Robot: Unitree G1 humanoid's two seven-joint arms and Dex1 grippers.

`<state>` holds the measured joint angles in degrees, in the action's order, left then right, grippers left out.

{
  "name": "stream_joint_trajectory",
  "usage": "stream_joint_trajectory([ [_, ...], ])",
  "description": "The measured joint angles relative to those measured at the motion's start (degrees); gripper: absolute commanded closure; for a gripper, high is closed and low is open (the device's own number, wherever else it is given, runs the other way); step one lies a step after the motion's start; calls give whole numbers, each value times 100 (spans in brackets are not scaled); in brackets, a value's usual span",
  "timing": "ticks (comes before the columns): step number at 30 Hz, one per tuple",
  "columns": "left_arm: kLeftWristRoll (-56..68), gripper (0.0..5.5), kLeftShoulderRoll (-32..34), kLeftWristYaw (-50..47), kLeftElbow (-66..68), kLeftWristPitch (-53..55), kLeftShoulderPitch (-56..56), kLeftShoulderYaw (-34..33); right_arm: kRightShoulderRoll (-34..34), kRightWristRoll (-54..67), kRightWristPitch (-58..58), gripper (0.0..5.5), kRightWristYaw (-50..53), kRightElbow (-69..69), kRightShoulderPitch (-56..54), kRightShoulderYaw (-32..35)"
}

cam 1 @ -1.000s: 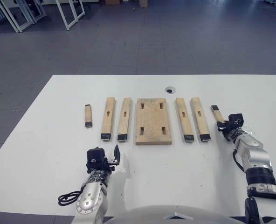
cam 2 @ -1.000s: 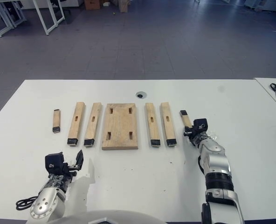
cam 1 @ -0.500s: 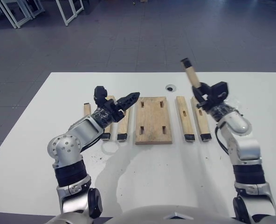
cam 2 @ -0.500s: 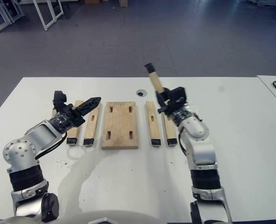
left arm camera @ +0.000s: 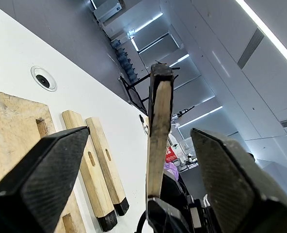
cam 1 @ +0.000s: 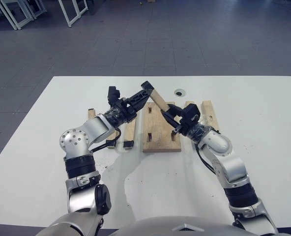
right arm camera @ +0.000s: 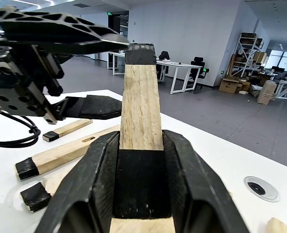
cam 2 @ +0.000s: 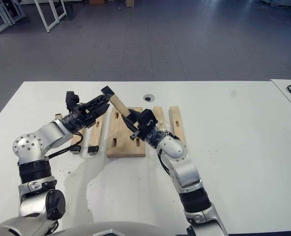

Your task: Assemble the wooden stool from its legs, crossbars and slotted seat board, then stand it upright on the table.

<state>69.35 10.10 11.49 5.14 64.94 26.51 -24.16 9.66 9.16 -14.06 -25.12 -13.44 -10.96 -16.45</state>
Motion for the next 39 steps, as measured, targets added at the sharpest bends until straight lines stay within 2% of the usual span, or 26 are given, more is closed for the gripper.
stream_joint_trajectory([
  [1,-27,162,0,0,39,-27,36,39,-28,0,-5,422,-10,-14,59,-59],
  [4,-50,207,-1,0,138,-28,38,83,-50,0,-31,422,-14,-19,109,-119],
  [15,310,392,-12,-3,152,102,39,57,-53,1,-42,422,2,-22,166,-156],
  [22,300,491,-11,-78,202,44,37,87,-60,10,-38,422,-13,-70,177,-153],
  [27,280,506,-11,-101,201,-2,26,144,-59,11,-85,422,-27,-106,178,-147],
  [36,303,506,35,-88,0,-19,14,151,27,461,-377,247,-244,-463,336,34],
  [39,316,506,450,-88,-363,-33,-122,-98,279,577,-571,191,-222,-792,670,398],
])
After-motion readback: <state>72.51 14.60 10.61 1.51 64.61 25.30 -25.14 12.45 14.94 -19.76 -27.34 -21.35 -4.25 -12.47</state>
